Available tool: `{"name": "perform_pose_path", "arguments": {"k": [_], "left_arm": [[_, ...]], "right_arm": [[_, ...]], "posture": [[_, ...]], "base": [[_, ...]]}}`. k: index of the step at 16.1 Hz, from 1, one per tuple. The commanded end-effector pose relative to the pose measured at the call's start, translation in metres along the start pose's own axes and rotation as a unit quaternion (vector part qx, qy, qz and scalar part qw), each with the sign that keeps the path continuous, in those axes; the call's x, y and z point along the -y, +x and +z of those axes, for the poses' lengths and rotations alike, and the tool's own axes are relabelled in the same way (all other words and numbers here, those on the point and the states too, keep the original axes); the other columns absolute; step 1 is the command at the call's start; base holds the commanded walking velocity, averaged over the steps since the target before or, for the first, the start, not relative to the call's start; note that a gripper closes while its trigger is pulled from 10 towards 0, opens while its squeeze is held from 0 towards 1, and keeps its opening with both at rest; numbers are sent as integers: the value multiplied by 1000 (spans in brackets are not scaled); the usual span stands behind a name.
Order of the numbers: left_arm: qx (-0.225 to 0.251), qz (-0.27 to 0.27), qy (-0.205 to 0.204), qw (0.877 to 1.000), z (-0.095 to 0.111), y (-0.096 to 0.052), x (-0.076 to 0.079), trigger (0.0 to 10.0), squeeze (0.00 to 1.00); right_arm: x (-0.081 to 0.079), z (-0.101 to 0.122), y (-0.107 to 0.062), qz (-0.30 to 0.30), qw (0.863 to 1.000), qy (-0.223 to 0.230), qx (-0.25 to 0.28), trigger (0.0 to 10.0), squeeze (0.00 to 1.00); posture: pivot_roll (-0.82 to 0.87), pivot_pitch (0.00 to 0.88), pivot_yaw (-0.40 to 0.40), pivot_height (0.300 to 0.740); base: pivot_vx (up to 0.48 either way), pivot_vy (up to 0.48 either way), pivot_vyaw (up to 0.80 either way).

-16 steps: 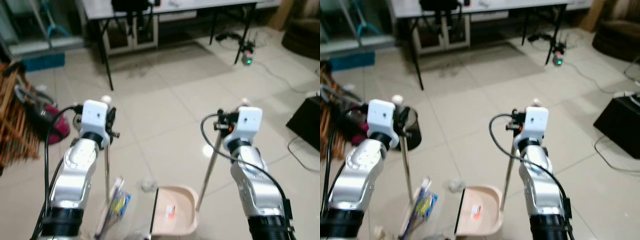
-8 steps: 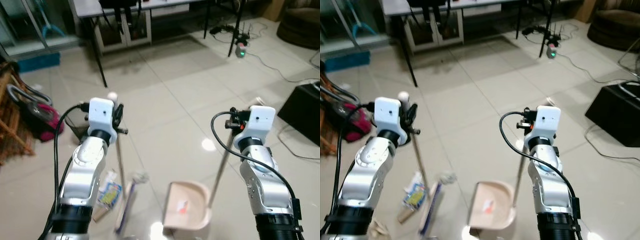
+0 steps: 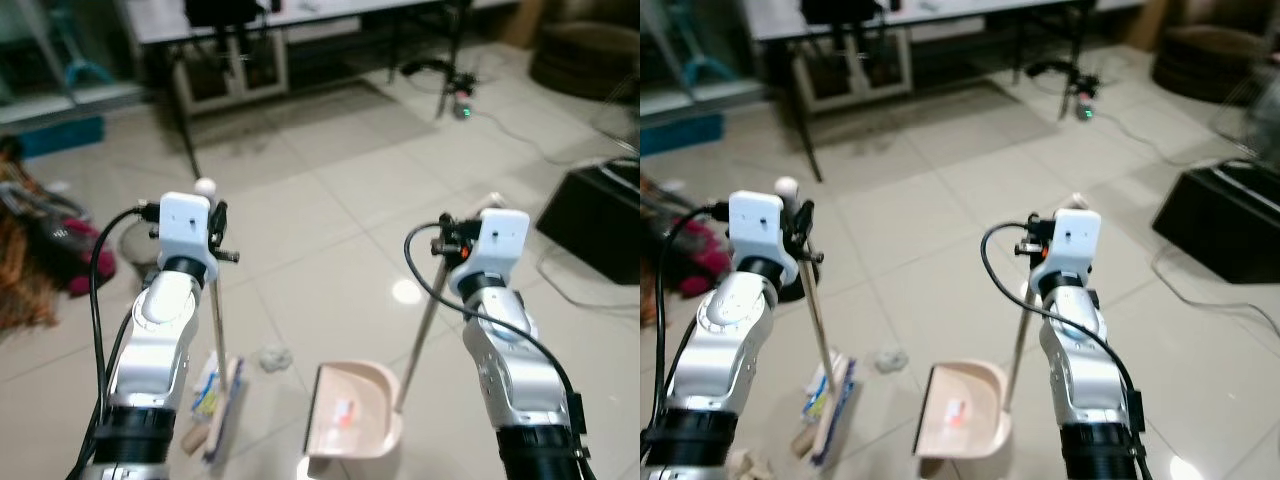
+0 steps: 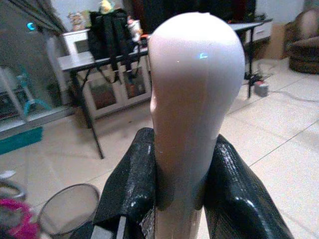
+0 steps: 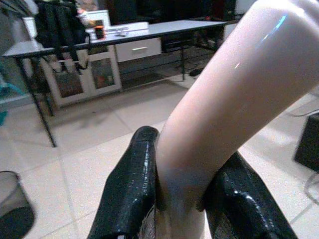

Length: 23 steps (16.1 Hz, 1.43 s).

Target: Sweep floor

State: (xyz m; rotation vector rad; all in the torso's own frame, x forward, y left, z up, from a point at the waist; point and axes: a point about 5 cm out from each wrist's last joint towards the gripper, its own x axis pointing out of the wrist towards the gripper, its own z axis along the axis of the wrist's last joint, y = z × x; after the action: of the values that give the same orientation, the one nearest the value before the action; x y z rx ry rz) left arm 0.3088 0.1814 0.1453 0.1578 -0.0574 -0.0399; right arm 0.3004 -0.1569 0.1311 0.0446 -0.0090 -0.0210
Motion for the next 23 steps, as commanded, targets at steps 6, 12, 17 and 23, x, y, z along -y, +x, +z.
{"name": "perform_pose_path", "arguments": {"k": [6, 12, 17, 23], "left_arm": [[32, -4, 0, 999, 10, 3, 1, 10000, 0], [32, -8, -3, 999, 9, 4, 4, 10000, 0], [31, -8, -5, 999, 8, 5, 5, 10000, 0], [26, -11, -6, 1000, 4, 3, 7, 10000, 0]], "right_arm": [[1, 8, 3, -7, 1000, 1, 21, 10000, 0], [1, 11, 5, -5, 999, -20, 29, 10000, 0], [1, 13, 6, -4, 999, -28, 35, 10000, 0], [6, 14, 9, -15, 999, -27, 39, 10000, 0]], "posture": [[-88, 0, 42, 740], [-94, 0, 40, 740], [-98, 0, 40, 740], [-97, 0, 37, 740]], "base": [[354, 0, 0], [381, 0, 0], [388, 0, 0], [364, 0, 335]]}}
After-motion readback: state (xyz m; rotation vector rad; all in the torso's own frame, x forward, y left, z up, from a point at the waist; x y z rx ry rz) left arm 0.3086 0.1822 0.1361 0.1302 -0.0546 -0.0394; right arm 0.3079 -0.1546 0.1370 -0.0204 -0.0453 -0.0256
